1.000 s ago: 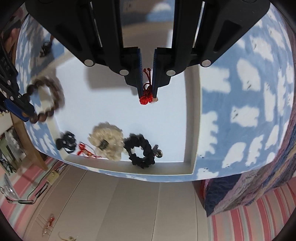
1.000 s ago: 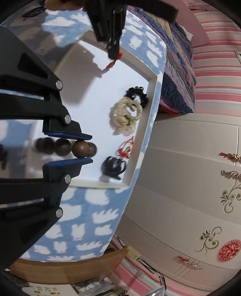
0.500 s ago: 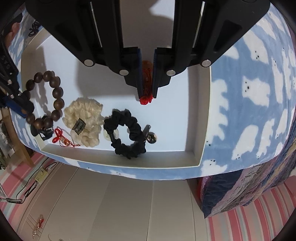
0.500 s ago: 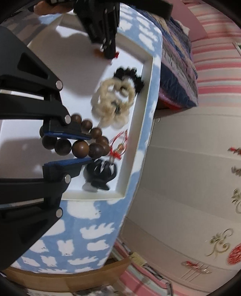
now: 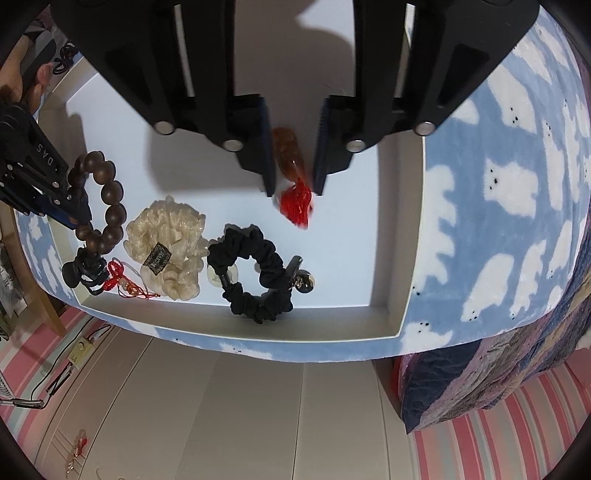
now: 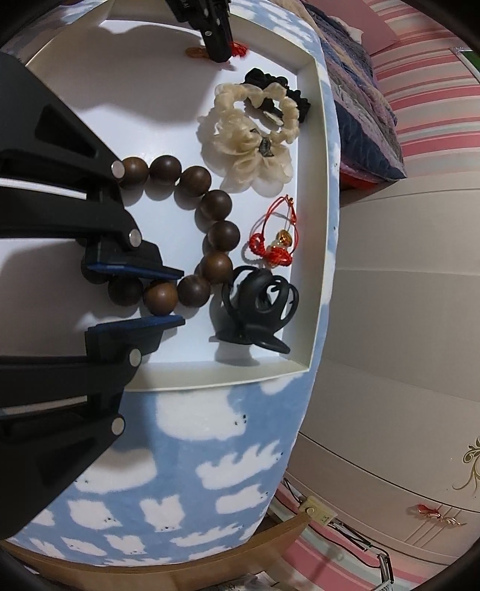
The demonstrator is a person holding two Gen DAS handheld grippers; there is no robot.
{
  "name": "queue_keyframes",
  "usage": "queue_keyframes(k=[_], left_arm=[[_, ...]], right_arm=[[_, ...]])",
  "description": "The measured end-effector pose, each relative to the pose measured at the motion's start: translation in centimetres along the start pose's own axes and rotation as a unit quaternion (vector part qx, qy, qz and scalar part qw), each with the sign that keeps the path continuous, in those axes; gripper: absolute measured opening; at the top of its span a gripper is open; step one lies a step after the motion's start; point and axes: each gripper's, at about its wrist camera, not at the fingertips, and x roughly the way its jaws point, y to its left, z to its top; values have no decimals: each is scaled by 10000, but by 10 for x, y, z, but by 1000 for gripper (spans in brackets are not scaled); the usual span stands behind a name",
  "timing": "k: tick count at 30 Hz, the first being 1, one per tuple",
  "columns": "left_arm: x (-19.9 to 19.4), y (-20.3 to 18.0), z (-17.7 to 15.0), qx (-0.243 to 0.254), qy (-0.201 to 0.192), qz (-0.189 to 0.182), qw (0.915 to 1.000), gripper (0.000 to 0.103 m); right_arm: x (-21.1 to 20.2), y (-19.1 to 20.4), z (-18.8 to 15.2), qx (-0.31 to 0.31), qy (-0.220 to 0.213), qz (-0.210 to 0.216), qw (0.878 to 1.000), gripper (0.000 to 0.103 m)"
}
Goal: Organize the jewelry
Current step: 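Carry the pendant and bead bracelet into the white tray and open both tools, then grasp the white-band watch with the left tool while the right tool grasps the brown teardrop pendant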
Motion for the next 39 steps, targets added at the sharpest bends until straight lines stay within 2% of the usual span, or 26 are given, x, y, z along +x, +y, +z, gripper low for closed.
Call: queue_keyframes(k=[1, 2, 3, 4, 5, 7, 9, 12, 13, 16, 19, 23, 30, 36, 39], left_arm=[[-2, 0, -1, 2, 0, 8, 10000, 34], [-4, -2, -4, 12, -11, 24, 10000, 44], [-9, -3, -6, 36, -28, 44, 10000, 52], [-15, -4, -7, 52, -62, 28, 10000, 52], [-24, -6, -10, 89, -107, -45, 9999, 55], [-43, -8, -14, 150, -203, -119, 9996, 70], [-69, -6, -19, 188, -450, -129, 9987, 90], [-116, 5, -31, 161, -856, -145, 9961, 100], [-128, 9, -35, 111, -938, -143, 9954, 100], [-157, 22, -48, -79, -1088, -151, 9939, 100], [-176, 31, -63, -221, -1230, 25, 9922, 100], [-189, 32, -87, -197, -1336, 27, 9908, 100], [-166, 12, -137, -196, -1070, -188, 9939, 100], [-141, -3, -161, -271, -829, -160, 9961, 100], [-129, -13, -172, -195, -742, -97, 9970, 100]], right_arm=[[0, 0, 0, 6, 16, 28, 10000, 21], [-3, 0, 0, 7, 5, 60, 10000, 23], [-7, -1, 0, 22, -48, 87, 9999, 32], [-11, -2, 0, 44, -111, 132, 9998, 42], [-19, -3, -1, 70, -202, 249, 9995, 45], [-37, -5, -1, 119, -360, 331, 9987, 55], [-56, -5, -3, 119, -537, 326, 9980, 61], [-94, -6, -8, 103, -926, 220, 9954, 84], [-110, -6, -13, 106, -1093, 153, 9938, 89], [-135, -9, -20, 94, -1253, 93, 9920, 95], [-149, -6, -30, 94, -1321, 39, 9912, 95], [-162, -9, -56, 105, -1406, -55, 9900, 95], [-160, -13, -109, 303, -1425, -177, 9892, 95], [-149, -14, -147, 249, -1433, -575, 9877, 95], [-141, -16, -161, 288, -1321, -572, 9892, 95]])
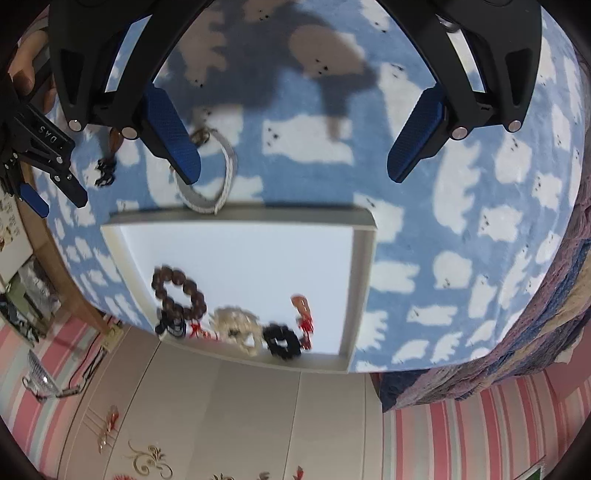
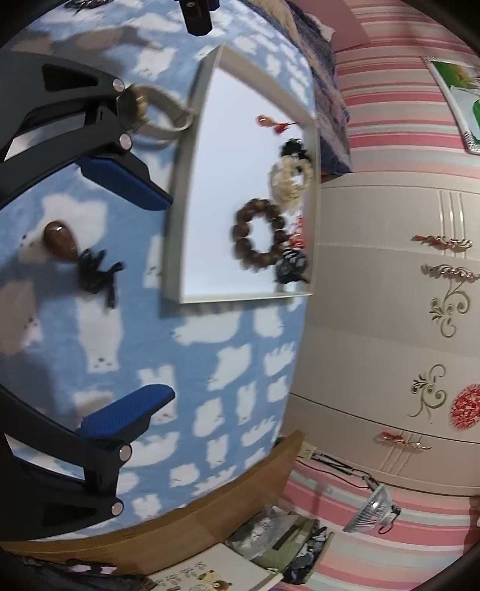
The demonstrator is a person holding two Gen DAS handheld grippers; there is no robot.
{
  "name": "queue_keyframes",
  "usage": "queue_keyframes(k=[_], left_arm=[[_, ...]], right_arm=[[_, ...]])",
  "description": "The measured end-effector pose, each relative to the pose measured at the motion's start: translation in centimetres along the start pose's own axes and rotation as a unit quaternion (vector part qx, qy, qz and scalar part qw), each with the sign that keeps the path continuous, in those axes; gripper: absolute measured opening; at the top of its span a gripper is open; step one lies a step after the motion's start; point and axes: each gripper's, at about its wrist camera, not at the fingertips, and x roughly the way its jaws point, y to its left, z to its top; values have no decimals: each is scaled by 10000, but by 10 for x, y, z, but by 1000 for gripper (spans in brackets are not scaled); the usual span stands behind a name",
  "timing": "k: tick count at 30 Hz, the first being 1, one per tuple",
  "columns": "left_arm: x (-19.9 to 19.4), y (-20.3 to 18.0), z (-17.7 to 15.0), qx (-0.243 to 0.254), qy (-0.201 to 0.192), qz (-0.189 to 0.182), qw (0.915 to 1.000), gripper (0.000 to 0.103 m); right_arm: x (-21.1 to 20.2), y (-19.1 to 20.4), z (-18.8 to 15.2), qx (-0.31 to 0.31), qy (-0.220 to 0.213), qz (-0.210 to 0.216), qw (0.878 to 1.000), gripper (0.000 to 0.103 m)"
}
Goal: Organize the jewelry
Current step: 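Grasp the white-band watch with the left tool while the right tool grasps the brown teardrop pendant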
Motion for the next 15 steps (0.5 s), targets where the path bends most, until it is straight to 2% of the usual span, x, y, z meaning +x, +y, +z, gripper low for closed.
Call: queue_keyframes(k=[3, 7, 15], left_arm=[[9, -9, -10, 104, 7, 118, 9999, 100], [21, -11, -20, 63, 87, 85, 9999, 100], [47, -10, -24, -64, 381, 98, 9992, 100]], right_arm=[[7, -4, -11, 129, 101, 77, 9998, 95], [7, -7, -20, 183, 64, 67, 9998, 95], [17, -9, -34, 300, 179, 203, 9992, 95]])
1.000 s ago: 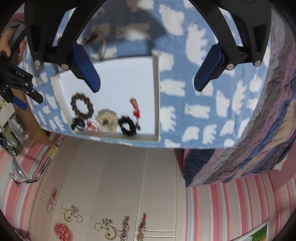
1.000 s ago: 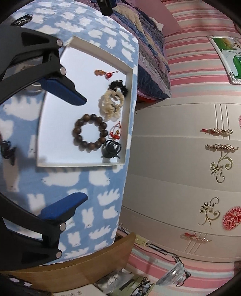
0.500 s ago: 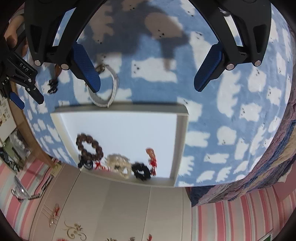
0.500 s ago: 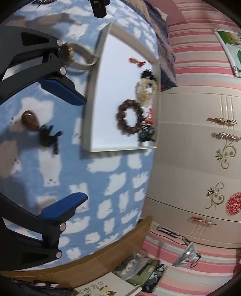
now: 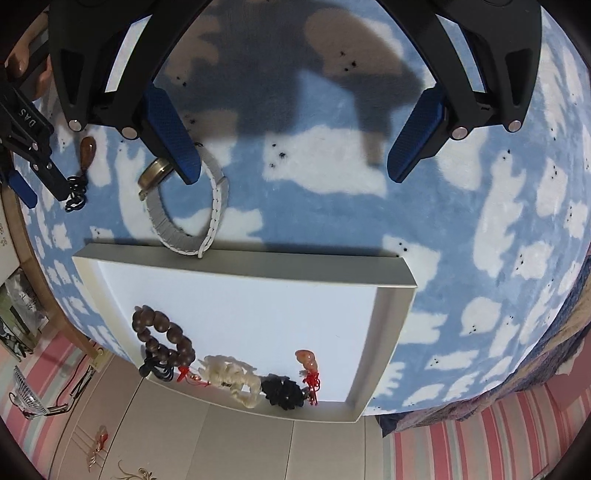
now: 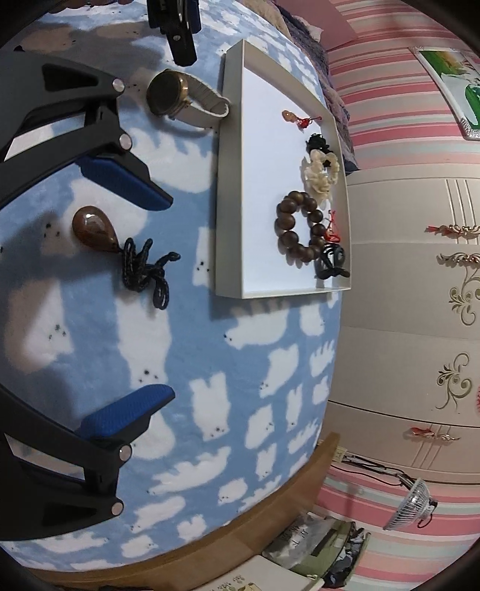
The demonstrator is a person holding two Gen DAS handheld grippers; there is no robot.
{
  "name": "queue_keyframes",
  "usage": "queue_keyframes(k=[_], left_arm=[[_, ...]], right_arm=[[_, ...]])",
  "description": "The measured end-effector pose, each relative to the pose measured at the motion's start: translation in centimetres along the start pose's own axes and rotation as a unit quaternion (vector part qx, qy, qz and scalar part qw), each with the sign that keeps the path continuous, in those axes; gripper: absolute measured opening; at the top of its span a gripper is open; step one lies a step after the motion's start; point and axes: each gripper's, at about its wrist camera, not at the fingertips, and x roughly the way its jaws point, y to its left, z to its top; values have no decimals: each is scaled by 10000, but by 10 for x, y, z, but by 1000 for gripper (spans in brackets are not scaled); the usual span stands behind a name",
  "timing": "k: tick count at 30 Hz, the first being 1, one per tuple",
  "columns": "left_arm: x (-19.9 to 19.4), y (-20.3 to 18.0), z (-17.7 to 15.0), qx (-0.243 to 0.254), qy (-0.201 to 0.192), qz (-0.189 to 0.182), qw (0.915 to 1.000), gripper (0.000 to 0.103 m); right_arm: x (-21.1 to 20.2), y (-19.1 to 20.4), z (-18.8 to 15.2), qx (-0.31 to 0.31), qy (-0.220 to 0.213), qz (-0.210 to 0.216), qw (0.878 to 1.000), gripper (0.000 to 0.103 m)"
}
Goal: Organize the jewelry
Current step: 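Grasp the white-band watch with the left tool while the right tool grasps the brown teardrop pendant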
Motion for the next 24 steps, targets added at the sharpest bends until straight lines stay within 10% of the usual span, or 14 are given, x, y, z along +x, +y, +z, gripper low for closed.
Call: queue_keyframes(k=[24], left_arm=[[21, -30, 23, 216, -5, 372, 9991, 92]], right_arm=[[12, 6, -12, -78, 195, -7, 9998, 91]])
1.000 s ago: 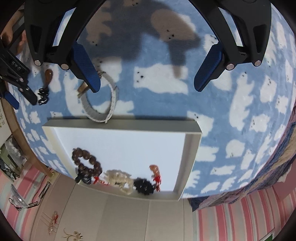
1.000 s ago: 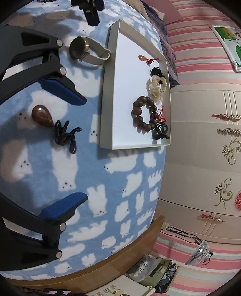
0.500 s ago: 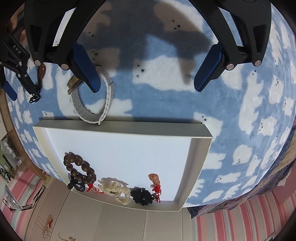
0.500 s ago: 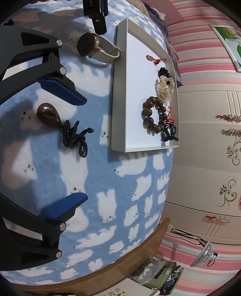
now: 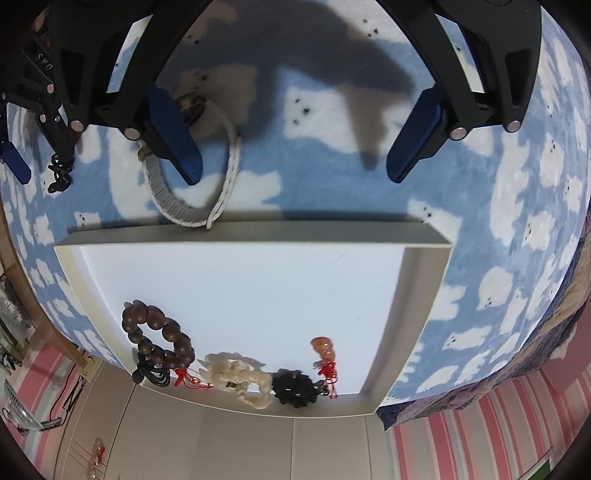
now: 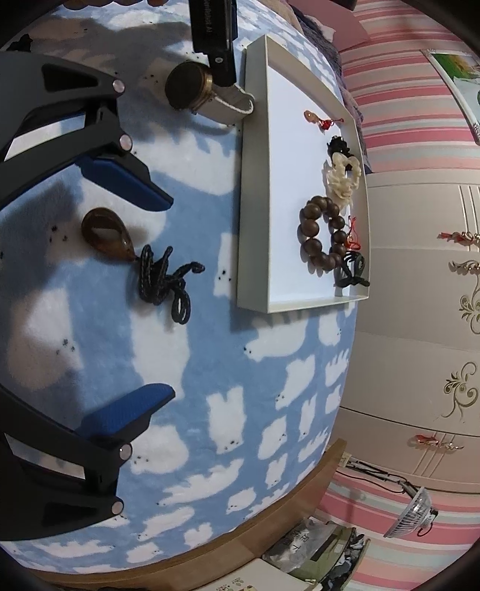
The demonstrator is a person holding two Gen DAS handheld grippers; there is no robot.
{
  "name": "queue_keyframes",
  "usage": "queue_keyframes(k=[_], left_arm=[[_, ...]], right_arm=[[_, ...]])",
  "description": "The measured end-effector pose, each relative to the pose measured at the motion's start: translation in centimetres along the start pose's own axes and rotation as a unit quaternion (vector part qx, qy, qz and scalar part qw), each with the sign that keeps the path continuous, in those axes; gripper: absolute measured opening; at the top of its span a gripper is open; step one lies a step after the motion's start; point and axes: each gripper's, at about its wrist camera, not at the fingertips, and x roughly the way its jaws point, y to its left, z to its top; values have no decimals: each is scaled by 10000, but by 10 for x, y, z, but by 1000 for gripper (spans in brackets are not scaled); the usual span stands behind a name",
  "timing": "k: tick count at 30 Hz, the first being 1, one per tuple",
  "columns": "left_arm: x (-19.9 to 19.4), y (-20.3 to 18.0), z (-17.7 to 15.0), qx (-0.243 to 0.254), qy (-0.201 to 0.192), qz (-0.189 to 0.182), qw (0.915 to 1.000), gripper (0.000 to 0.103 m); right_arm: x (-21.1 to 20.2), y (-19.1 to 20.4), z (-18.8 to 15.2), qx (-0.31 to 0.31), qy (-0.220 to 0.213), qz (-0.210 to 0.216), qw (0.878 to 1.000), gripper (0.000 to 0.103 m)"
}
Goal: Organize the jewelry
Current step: 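Grasp the white-band watch with the left tool while the right tool grasps the brown teardrop pendant, then carry the watch and teardrop pendant into the white tray and open both tools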
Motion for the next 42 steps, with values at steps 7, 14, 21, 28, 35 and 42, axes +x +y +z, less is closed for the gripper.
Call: queue_keyframes(k=[7, 14, 21, 28, 35, 42], left_arm=[[6, -3, 0, 131, 92, -168, 9997, 62], [2, -12, -5, 364, 122, -411, 9984, 28], [-3, -16, -15, 508, 161, -452, 9976, 12], [-9, -15, -21, 559, 175, -462, 9972, 6], [-17, -11, -20, 508, 98, -498, 9974, 4], [-26, -6, -15, 440, -30, -491, 9978, 4]], right_arm=[[14, -1, -3, 77, 311, 245, 9992, 53], [14, 7, -3, -42, 352, 345, 9988, 33], [14, 11, 1, -103, 403, 338, 9986, 25], [11, 12, 4, -95, 357, 361, 9987, 20], [-6, 15, 15, -120, 93, 375, 9992, 19], [-17, 21, 30, -218, -119, 387, 9989, 19]])
